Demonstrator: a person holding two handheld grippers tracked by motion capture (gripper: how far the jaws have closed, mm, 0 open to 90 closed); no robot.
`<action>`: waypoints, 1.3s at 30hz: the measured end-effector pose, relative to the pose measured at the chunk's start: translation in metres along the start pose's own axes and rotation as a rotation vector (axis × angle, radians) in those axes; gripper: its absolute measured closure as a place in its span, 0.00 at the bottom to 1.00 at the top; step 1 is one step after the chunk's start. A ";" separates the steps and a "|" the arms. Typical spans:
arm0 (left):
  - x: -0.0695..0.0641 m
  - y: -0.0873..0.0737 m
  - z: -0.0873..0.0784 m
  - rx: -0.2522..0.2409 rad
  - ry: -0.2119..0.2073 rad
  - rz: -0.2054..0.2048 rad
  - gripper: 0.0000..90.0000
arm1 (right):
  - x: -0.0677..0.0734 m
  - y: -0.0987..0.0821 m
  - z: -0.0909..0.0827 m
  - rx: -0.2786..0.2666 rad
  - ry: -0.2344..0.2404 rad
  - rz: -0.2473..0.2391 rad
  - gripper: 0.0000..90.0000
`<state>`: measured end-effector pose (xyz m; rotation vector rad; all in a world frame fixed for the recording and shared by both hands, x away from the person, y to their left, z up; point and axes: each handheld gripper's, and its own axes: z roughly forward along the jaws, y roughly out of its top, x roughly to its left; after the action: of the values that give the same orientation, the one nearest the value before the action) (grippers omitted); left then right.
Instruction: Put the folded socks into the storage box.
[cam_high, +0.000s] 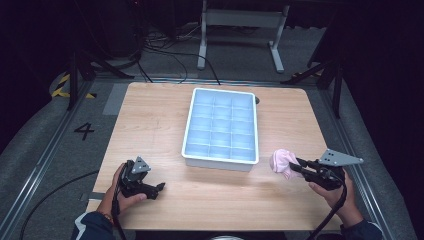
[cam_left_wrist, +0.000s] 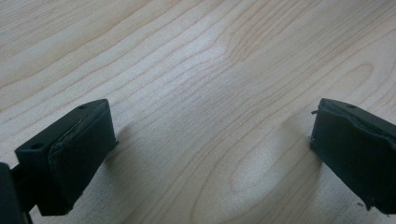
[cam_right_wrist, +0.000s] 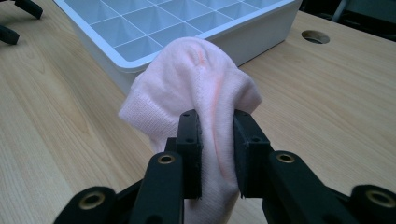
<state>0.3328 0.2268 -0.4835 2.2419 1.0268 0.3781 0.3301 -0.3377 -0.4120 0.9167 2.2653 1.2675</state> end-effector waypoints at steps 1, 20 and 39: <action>0.000 0.000 0.000 -0.002 0.000 -0.002 0.00 | -0.002 0.003 -0.002 -0.012 -0.005 -0.002 0.84; 0.000 0.000 0.000 0.000 0.000 0.000 0.00 | -0.010 0.036 0.006 -0.053 -0.010 -0.038 0.84; 0.001 0.000 0.000 0.000 -0.003 0.005 0.00 | -0.001 0.080 0.041 -0.067 0.004 -0.100 0.84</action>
<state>0.3332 0.2270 -0.4835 2.2446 1.0204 0.3768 0.3842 -0.2836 -0.3652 0.7683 2.2283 1.2933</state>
